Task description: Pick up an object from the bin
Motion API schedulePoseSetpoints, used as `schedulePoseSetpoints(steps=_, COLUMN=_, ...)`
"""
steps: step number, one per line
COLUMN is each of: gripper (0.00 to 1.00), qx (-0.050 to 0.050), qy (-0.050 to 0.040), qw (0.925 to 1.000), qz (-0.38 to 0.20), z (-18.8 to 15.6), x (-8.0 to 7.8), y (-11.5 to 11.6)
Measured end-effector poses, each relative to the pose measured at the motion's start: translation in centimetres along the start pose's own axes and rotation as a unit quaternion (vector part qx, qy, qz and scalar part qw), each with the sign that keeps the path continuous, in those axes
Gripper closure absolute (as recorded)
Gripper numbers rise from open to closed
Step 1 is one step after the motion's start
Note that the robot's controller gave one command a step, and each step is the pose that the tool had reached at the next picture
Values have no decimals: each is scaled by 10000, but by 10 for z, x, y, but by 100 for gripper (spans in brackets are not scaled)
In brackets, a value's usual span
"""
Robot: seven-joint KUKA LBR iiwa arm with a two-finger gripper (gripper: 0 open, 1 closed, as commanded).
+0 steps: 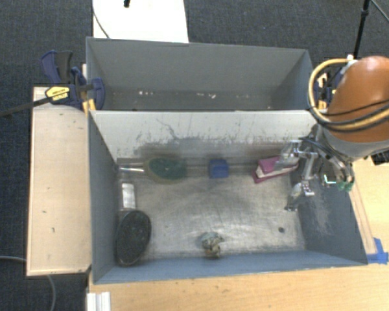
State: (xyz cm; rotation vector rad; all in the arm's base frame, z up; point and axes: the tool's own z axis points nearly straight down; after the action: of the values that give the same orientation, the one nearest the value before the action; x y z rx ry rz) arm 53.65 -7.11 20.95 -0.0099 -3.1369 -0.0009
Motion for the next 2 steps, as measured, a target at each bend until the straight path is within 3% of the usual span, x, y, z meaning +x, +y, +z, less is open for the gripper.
schedulePoseSetpoints(steps=1, gripper=0, qx=-4, qy=-53, qw=9977, qz=681, z=16, x=-41, y=16)
schedulePoseSetpoints(steps=2, gripper=0, qx=-1, qy=-64, qw=9974, qz=722, z=98, x=-45, y=-2)
